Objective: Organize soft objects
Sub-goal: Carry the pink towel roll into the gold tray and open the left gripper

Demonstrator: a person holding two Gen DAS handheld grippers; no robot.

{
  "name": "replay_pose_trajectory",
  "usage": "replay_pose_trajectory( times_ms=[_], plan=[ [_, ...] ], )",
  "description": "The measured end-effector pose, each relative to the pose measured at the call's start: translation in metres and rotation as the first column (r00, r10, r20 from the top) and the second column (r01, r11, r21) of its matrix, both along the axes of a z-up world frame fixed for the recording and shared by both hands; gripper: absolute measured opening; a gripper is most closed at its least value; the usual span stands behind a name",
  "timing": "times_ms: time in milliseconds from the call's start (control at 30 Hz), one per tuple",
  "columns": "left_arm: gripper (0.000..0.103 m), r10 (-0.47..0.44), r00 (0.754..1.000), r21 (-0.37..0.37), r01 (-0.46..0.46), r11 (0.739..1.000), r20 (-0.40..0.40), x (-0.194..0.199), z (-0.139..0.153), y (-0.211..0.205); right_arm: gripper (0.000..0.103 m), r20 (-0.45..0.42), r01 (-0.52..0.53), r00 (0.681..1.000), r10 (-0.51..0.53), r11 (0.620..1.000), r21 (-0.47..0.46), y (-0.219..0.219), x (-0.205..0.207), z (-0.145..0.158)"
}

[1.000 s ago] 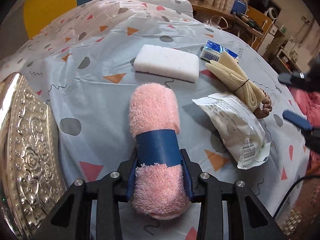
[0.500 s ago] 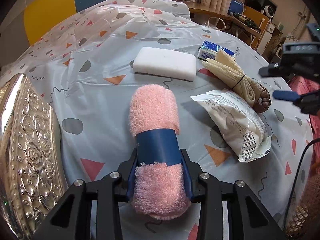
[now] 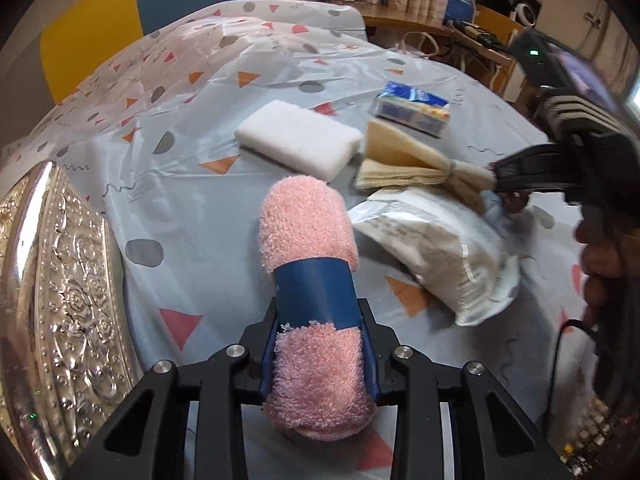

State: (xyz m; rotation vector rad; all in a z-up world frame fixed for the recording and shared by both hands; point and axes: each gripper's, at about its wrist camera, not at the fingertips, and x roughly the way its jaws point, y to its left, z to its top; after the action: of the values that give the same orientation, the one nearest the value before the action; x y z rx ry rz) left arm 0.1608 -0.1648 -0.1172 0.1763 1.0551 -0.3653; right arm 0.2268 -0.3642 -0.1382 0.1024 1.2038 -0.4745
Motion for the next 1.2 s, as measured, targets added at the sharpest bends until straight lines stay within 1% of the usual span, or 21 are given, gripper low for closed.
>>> replay_pose_trajectory(
  times_ms=[133, 233, 300, 367, 400, 433, 467, 500, 533, 567, 600, 633, 667, 700, 733, 767, 833, 900, 967, 1067, 1200],
  plan=[
    [0.034, 0.003, 1.000, -0.071, -0.001, 0.997, 0.022, 0.000, 0.028, 0.004, 0.017, 0.010, 0.013, 1.000, -0.014, 0.999, 0.029, -0.005, -0.003, 0.002],
    [0.034, 0.018, 0.999, -0.124, -0.012, 0.992, 0.047, 0.005, 0.053, 0.009, 0.017, 0.006, 0.002, 1.000, -0.002, 1.000, 0.008, -0.002, -0.004, 0.002],
    [0.034, 0.023, 0.995, -0.112, -0.011, 0.994, 0.100, 0.006, 0.068, 0.009, 0.017, 0.004, -0.008, 1.000, 0.008, 1.000, -0.005, 0.003, -0.003, 0.000],
    [0.034, 0.019, 0.984, -0.070, -0.007, 0.998, 0.177, 0.007, 0.085, 0.006, 0.017, 0.005, -0.012, 1.000, 0.012, 1.000, -0.007, 0.005, 0.000, -0.001],
    [0.034, 0.028, 0.978, -0.073, -0.013, 0.997, 0.208, 0.008, 0.095, 0.008, 0.017, 0.005, -0.016, 1.000, 0.016, 1.000, -0.009, 0.005, 0.000, -0.001],
    [0.034, 0.039, 0.974, -0.081, -0.021, 0.996, 0.223, 0.010, 0.101, 0.012, 0.017, 0.007, -0.019, 1.000, 0.019, 1.000, -0.012, 0.006, 0.000, -0.002],
    [0.034, 0.061, 0.967, -0.089, -0.040, 0.995, 0.249, 0.011, 0.110, 0.017, 0.017, 0.008, -0.019, 1.000, 0.020, 1.000, -0.012, 0.007, 0.000, -0.002],
    [0.034, 0.090, 0.954, -0.088, -0.067, 0.994, 0.287, 0.013, 0.120, 0.024, 0.017, 0.008, -0.020, 1.000, 0.020, 1.000, -0.010, 0.007, 0.000, -0.002],
    [0.034, 0.116, 0.945, -0.086, -0.094, 0.992, 0.305, 0.017, 0.125, 0.030, 0.017, 0.008, -0.021, 1.000, 0.021, 1.000, -0.008, 0.007, 0.000, -0.002],
    [0.034, 0.153, 0.942, -0.099, -0.129, 0.987, 0.300, 0.023, 0.130, 0.040, 0.017, 0.009, -0.023, 1.000, 0.023, 1.000, -0.009, 0.007, 0.000, -0.003],
    [0.034, 0.210, 0.935, -0.121, -0.182, 0.976, 0.285, 0.030, 0.135, 0.054, 0.017, 0.009, -0.026, 1.000, 0.026, 1.000, -0.011, 0.007, 0.000, -0.003],
    [0.034, 0.263, 0.922, -0.132, -0.234, 0.963, 0.284, 0.035, 0.140, 0.067, 0.017, 0.008, -0.029, 1.000, 0.029, 0.999, -0.016, 0.008, -0.001, -0.003],
    [0.034, 0.291, 0.911, -0.137, -0.261, 0.956, 0.294, 0.034, 0.143, 0.077, 0.017, 0.007, -0.033, 0.999, 0.033, 0.999, -0.020, 0.008, -0.001, -0.003],
    [0.034, 0.322, 0.890, -0.132, -0.295, 0.946, 0.323, 0.035, 0.148, 0.087, 0.017, 0.005, -0.037, 0.999, 0.038, 0.999, -0.025, 0.009, -0.001, -0.003],
    [0.034, 0.333, 0.876, -0.125, -0.308, 0.943, 0.348, 0.034, 0.151, 0.092, 0.017, 0.004, -0.039, 0.999, 0.039, 0.999, -0.027, 0.009, 0.000, -0.004],
    [0.034, 0.340, 0.854, -0.117, -0.321, 0.940, 0.394, 0.031, 0.157, 0.099, 0.017, 0.005, -0.041, 0.999, 0.041, 0.999, -0.027, 0.010, -0.001, -0.003],
    [0.034, 0.362, 0.824, -0.120, -0.346, 0.931, 0.435, 0.028, 0.162, 0.113, 0.017, 0.006, -0.048, 0.999, 0.048, 0.998, -0.029, 0.011, -0.001, -0.002],
    [0.034, 0.378, 0.821, -0.129, -0.359, 0.925, 0.428, 0.029, 0.164, 0.124, 0.017, 0.004, -0.054, 0.998, 0.055, 0.998, -0.036, 0.013, -0.001, -0.002],
    [0.034, 0.396, 0.809, -0.134, -0.376, 0.917, 0.435, 0.029, 0.167, 0.136, 0.017, 0.002, -0.059, 0.998, 0.059, 0.998, -0.033, 0.015, -0.002, -0.001],
    [0.034, 0.418, 0.797, -0.146, -0.395, 0.907, 0.435, 0.020, 0.173, 0.156, 0.017, 0.002, -0.060, 0.998, 0.060, 0.998, -0.030, 0.014, -0.002, -0.002],
    [0.034, 0.441, 0.774, -0.163, -0.415, 0.895, 0.454, 0.005, 0.180, 0.177, 0.017, -0.005, -0.073, 0.997, 0.073, 0.996, -0.050, 0.017, -0.001, -0.003]
  ],
)
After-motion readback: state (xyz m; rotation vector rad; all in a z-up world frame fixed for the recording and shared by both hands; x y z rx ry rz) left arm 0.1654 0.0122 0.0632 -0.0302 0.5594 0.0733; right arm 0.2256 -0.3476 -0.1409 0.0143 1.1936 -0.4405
